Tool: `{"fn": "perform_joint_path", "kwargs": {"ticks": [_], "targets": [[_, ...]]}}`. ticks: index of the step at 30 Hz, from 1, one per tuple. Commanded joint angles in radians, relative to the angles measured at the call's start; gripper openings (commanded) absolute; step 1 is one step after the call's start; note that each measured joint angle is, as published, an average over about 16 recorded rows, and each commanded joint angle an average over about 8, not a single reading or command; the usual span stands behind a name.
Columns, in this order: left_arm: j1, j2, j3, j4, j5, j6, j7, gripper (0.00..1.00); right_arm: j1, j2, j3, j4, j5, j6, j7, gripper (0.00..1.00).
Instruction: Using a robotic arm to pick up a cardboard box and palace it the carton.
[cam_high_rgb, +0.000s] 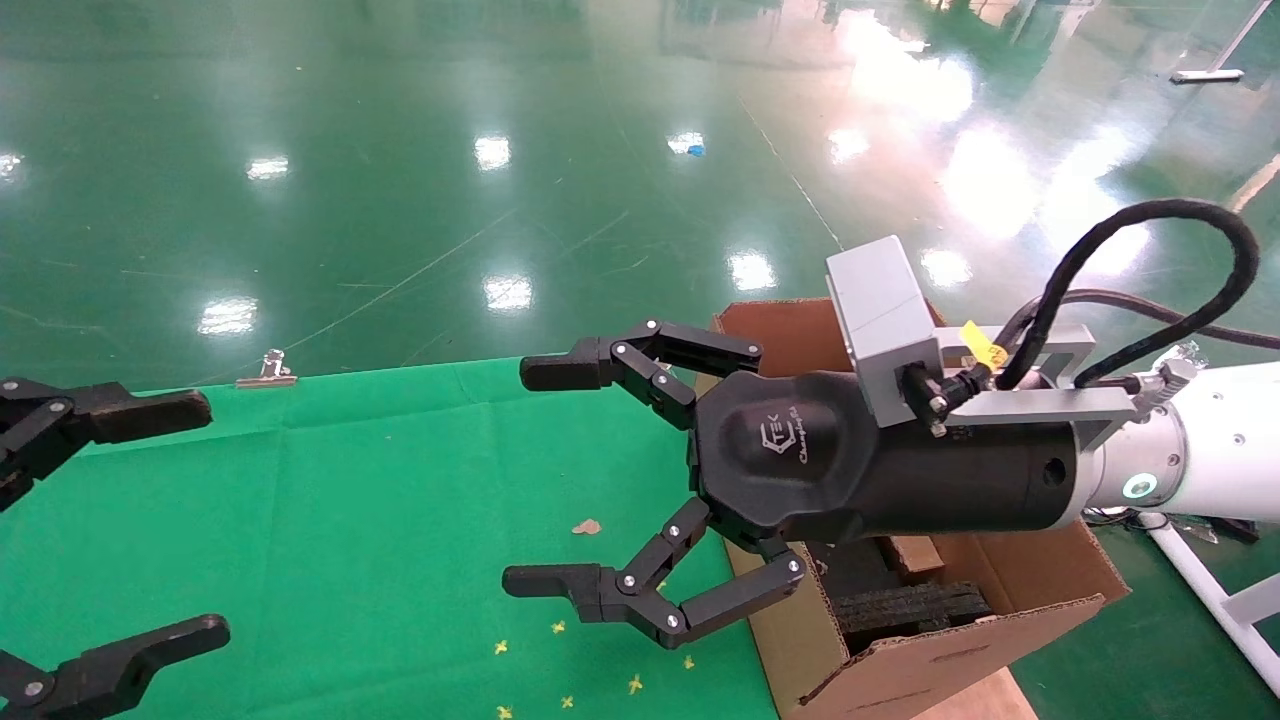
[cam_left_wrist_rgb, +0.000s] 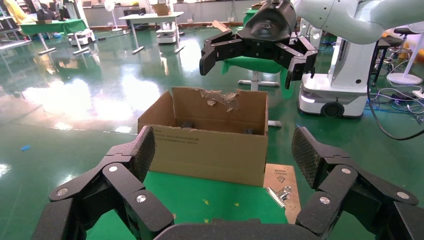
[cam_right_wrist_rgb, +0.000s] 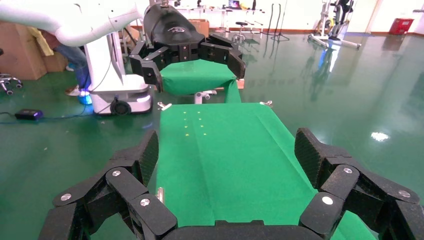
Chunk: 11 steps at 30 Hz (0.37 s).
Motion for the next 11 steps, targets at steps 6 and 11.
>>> {"fn": "perform_joint_path", "kwargs": {"ticks": [6, 11], "targets": [[0.0, 0.0, 0.0, 0.0, 0.0, 0.0, 0.0, 1.0, 0.0, 0.0, 0.0, 0.0, 0.0, 0.0, 0.0, 1.0], [0.0, 0.0, 0.0, 0.0, 0.0, 0.0, 0.0, 1.0, 0.0, 0.0, 0.0, 0.0, 0.0, 0.0, 0.0, 1.0]]}}
